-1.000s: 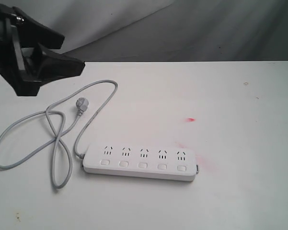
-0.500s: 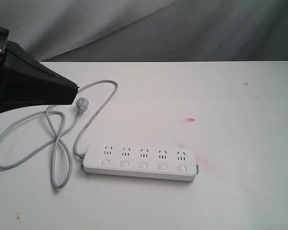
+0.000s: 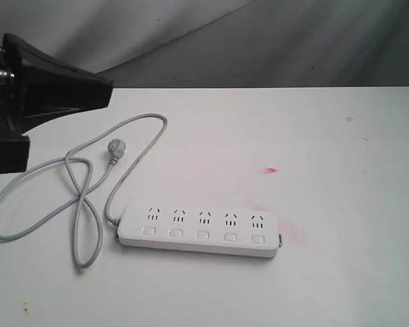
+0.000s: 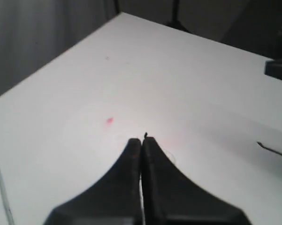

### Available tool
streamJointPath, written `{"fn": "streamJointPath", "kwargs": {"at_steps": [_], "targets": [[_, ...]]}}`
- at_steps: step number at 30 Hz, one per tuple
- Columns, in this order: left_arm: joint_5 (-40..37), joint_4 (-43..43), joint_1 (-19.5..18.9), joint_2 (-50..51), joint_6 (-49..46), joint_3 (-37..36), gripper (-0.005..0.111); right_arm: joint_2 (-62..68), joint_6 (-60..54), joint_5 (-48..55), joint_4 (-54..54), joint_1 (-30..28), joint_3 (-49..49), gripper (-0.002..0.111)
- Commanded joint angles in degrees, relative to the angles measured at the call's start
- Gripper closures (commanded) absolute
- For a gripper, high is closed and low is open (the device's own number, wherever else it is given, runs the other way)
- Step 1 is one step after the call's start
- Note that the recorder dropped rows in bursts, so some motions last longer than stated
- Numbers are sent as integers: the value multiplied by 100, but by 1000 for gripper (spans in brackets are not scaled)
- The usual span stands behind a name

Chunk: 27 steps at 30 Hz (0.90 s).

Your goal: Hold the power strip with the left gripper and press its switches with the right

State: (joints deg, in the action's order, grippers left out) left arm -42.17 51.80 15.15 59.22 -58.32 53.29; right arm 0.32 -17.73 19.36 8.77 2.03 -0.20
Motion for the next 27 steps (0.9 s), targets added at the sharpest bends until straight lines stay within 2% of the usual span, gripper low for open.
{"fn": "streamJointPath", "kwargs": {"at_steps": [1,10,16,21,23,26,27], "targets": [[1678,-10,381,-850,450,-986,107,-32,14,-19,-68,-34,20,108],[3575,46,348,-3419,450,-3393,107,-32,22,-19,-68,-34,20,108],[3807,46,348,-4555,651,-4222,107,-32,22,-19,-68,-34,20,108],[3849,-49,348,-4793,1088,-4533,107,-32,22,-19,-68,-34,20,108],[3970,-479,348,-4782,1427,-4649,107,-32,22,-19,-68,-34,20,108],[4172,-1931,348,-4792,2845,-4838,107,-32,22,-19,-68,-34,20,108],[4284,-2670,348,-4792,3423,-4931,107,-32,22,-19,-68,-34,20,108]]}}
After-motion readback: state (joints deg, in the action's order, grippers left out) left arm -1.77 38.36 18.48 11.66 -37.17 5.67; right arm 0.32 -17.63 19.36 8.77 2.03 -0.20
